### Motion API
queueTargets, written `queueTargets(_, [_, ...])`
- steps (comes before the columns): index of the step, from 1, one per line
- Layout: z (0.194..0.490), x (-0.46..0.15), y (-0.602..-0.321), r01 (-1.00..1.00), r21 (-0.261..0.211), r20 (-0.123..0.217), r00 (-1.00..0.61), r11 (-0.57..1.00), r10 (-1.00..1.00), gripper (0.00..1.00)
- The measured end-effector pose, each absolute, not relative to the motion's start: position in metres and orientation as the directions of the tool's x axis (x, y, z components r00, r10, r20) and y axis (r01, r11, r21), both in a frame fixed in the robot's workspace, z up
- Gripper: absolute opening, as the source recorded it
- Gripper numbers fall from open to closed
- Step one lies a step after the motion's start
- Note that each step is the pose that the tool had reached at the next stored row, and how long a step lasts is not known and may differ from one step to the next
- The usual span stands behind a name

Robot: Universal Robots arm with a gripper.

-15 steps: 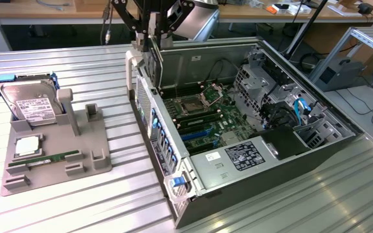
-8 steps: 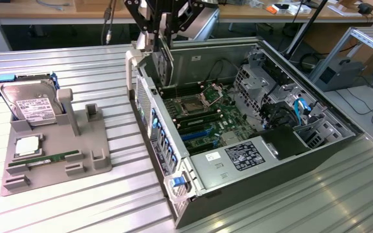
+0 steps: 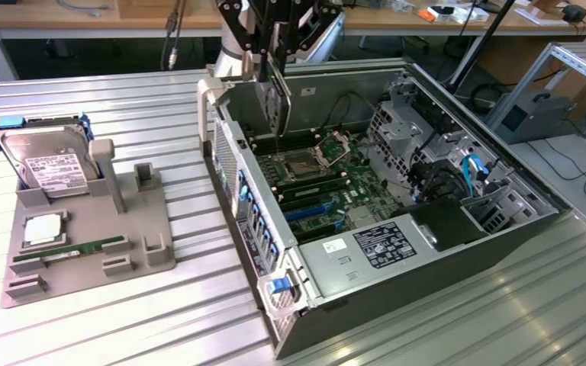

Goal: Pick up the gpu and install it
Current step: 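Pick up the gpu and move the gpu toward the slot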

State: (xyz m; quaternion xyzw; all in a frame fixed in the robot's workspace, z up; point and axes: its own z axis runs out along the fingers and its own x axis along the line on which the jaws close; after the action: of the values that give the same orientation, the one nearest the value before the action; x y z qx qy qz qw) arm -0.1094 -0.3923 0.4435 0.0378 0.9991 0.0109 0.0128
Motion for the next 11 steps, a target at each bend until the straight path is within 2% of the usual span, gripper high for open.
queueTargets(11, [0.435, -0.081, -0.392, 0.075, 0.011, -0.026, -0.997, 0.997, 0.075, 0.27])
